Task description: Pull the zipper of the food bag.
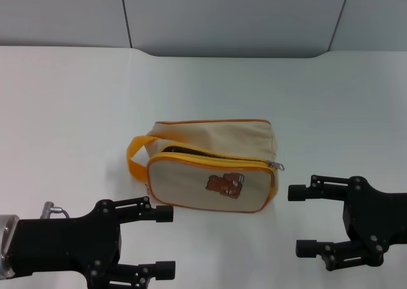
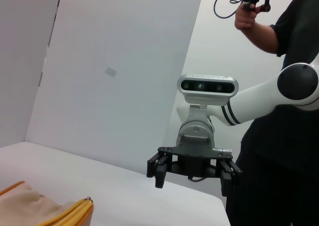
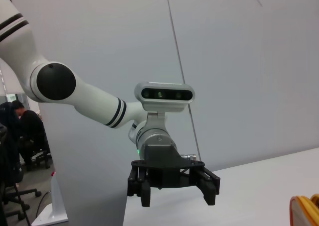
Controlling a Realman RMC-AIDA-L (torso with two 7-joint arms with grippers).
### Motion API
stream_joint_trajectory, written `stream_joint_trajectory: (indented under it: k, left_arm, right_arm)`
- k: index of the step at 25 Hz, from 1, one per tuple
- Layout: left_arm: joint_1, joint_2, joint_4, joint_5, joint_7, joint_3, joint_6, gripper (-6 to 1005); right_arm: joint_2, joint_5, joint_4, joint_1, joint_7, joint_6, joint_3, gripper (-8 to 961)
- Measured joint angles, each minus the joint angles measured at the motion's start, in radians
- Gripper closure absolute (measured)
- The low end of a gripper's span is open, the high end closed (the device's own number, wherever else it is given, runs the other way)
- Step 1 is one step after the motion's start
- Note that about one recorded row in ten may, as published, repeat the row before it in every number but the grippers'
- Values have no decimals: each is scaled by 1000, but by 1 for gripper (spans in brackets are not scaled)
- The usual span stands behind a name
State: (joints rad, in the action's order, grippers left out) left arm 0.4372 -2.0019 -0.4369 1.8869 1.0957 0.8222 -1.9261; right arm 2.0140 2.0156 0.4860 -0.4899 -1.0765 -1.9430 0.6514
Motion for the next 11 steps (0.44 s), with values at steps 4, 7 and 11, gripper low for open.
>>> stream_joint_trajectory:
  k: [4, 7, 11]
  left_arm:
    - [-1, -1, 0, 0, -4, 0, 0, 165]
    - [-2, -1, 0, 0, -4, 0, -1, 165]
    - [-4, -1, 0, -1, -5, 0, -2, 165]
  right_arm:
    - [0, 0, -3, 1, 1, -1, -1, 135]
    - [0, 0, -3, 1, 1, -2, -1, 135]
    - [0, 0, -3, 1, 1, -2, -1, 135]
